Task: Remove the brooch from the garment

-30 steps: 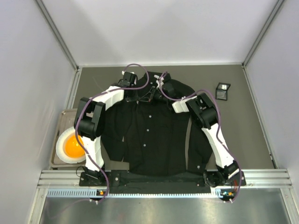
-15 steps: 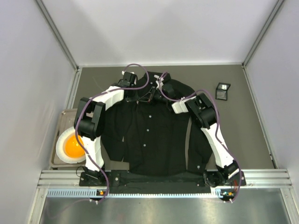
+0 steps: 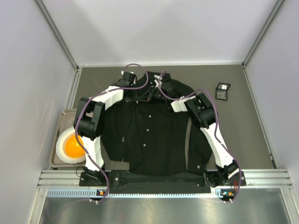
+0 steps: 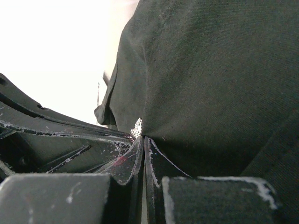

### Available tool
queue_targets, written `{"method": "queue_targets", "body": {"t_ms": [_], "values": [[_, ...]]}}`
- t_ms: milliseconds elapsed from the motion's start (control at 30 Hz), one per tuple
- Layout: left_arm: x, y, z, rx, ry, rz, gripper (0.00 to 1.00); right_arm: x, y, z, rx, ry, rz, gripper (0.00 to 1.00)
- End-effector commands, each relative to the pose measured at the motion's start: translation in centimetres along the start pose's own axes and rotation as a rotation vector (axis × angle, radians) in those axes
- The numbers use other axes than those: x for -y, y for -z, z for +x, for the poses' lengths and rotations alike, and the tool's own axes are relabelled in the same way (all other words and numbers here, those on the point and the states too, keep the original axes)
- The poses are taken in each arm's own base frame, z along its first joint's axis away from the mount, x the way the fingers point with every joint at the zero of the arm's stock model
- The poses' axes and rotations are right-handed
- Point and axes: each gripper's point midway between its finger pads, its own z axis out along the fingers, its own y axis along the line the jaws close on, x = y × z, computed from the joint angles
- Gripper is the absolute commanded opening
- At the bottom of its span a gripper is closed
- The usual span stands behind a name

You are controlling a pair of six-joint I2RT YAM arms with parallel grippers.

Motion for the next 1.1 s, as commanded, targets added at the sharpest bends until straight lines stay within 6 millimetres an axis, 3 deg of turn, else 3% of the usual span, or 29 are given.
{"method": "queue_targets", "body": {"t_ms": [0, 200, 333, 400, 467, 567, 733, 967, 1067], "values": [[1.3, 0.0, 2.5, -0.088, -0.015, 0.078, 0.00, 0.2, -1.9, 1.5, -0.045, 0.049, 0.044, 0.00], [3.3, 0.9, 1.7, -0.094, 0.017, 0.191, 0.00, 0.4, -2.5, 2.3, -0.054, 0.059, 0.099, 0.00], [5.5, 1.7, 1.4, -0.158, 0.153, 0.415, 0.00, 0.0, -2.5, 2.6, -0.039, 0.047, 0.063, 0.00], [5.6, 1.5, 2.1, -0.192, 0.202, 0.461, 0.00, -0.3, -2.5, 2.6, -0.033, 0.027, 0.046, 0.00], [6.4, 1.9, 1.6, -0.189, 0.257, 0.558, 0.00, -1.2, -2.4, 2.5, -0.020, 0.010, -0.011, 0.00], [5.9, 1.8, 2.3, -0.215, 0.334, 0.586, 0.00, -1.8, -2.3, 2.6, -0.010, -0.018, -0.062, 0.00], [3.8, 1.2, 3.1, -0.202, 0.298, 0.458, 0.00, -1.8, -2.0, 2.7, -0.016, -0.034, -0.068, 0.00], [2.8, 0.4, 5.3, -0.232, 0.325, 0.436, 0.00, -1.4, -1.7, 2.9, -0.023, -0.089, -0.082, 0.01], [1.6, 0.1, 6.0, -0.235, 0.300, 0.374, 0.00, -0.6, -0.9, 2.2, -0.027, -0.091, -0.075, 0.11]]}}
